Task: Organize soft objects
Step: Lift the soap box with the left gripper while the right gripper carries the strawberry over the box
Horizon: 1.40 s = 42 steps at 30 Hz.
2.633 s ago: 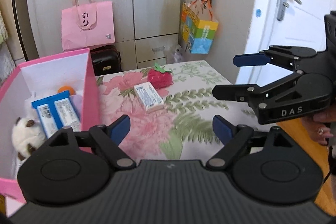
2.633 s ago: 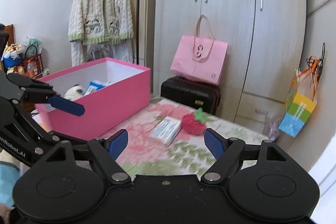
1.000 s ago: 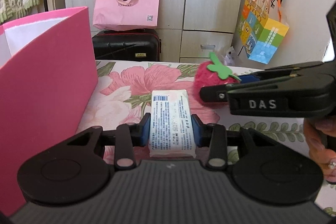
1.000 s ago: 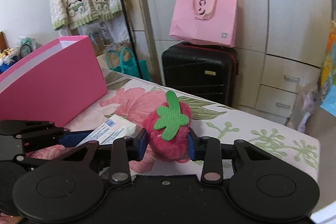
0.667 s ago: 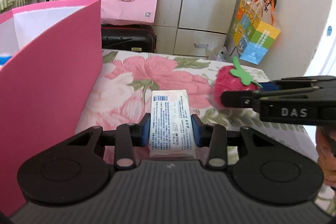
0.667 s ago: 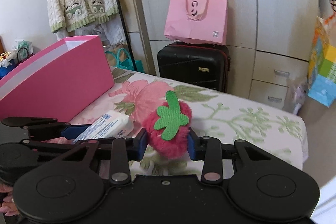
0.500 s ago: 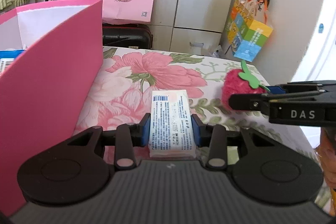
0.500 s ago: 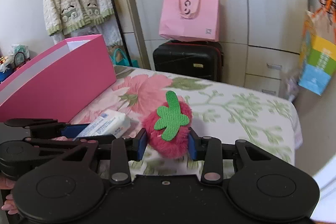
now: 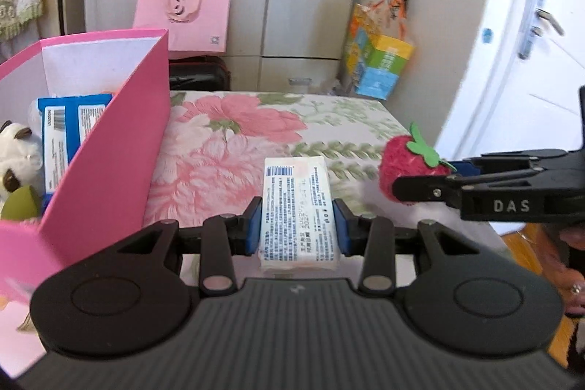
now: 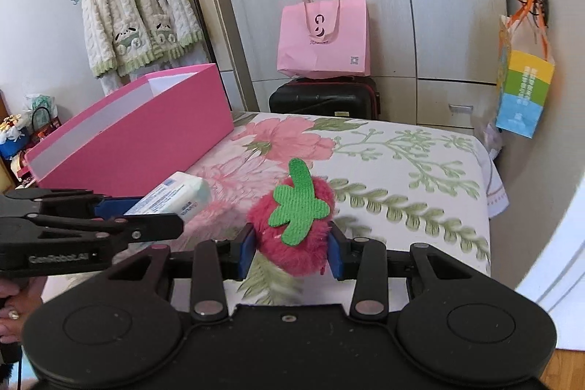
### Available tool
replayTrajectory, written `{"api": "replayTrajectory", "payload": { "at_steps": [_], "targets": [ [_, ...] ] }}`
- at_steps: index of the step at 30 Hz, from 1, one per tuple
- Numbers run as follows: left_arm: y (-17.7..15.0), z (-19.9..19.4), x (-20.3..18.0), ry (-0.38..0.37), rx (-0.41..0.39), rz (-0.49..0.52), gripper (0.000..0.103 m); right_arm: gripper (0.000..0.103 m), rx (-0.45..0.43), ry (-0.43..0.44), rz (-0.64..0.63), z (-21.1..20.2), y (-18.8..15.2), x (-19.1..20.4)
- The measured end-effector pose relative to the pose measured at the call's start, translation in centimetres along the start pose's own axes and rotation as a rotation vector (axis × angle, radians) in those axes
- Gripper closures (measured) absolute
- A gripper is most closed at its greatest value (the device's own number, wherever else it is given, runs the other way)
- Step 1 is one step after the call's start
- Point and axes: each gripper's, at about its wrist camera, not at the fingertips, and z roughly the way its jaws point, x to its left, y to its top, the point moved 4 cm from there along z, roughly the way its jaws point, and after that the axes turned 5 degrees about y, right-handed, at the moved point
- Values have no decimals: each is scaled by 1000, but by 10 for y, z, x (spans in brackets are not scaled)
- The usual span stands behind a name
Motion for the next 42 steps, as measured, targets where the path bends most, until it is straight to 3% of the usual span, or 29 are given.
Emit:
{"api": "replayTrajectory", "payload": {
  "at_steps": [13,21,27,35,42],
  "targets": [
    [-37,-52,19,-73,72,55,65,57,28,25,41,-30,-36,45],
    [-45,-91,46,-96,122,111,65,57,54,121,15,-41,-39,87],
    [-38,-129,68,-90,111,138,65,57,66,210,-23,-45,-31,122],
    [-8,-173,90,-59,-4,137,65,57,15,327,-107,-41,-3,176],
    [32,-188,107,6,-141,129,65,56,-65,363,-151,-28,42,206]
  ]
}}
